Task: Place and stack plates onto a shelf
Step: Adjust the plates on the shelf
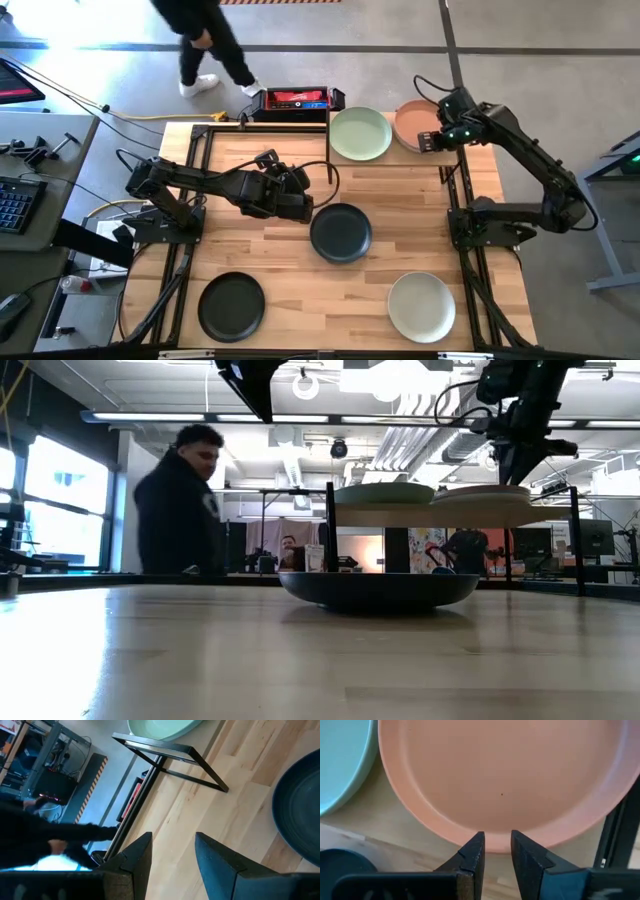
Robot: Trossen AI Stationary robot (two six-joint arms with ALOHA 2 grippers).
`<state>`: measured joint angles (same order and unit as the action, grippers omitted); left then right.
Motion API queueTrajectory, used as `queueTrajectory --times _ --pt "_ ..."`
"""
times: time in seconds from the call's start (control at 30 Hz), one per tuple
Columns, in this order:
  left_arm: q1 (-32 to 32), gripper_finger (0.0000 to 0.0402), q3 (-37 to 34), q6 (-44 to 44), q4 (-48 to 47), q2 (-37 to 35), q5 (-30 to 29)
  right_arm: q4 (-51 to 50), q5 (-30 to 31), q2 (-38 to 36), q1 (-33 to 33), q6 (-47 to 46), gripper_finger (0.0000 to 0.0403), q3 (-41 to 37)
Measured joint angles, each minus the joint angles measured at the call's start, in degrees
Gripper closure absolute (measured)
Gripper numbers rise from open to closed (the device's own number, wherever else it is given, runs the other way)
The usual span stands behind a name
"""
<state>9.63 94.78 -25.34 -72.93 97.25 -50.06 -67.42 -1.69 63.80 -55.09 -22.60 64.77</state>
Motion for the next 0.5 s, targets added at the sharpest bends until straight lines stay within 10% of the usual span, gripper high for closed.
queueTrajectory --times 0.5 --pt "0.0 0.0264 -0.01 0.0 0.02 0.0 0.0 8.38 -3.87 -4.33 2.5 -2.05 0.0327 -0.02"
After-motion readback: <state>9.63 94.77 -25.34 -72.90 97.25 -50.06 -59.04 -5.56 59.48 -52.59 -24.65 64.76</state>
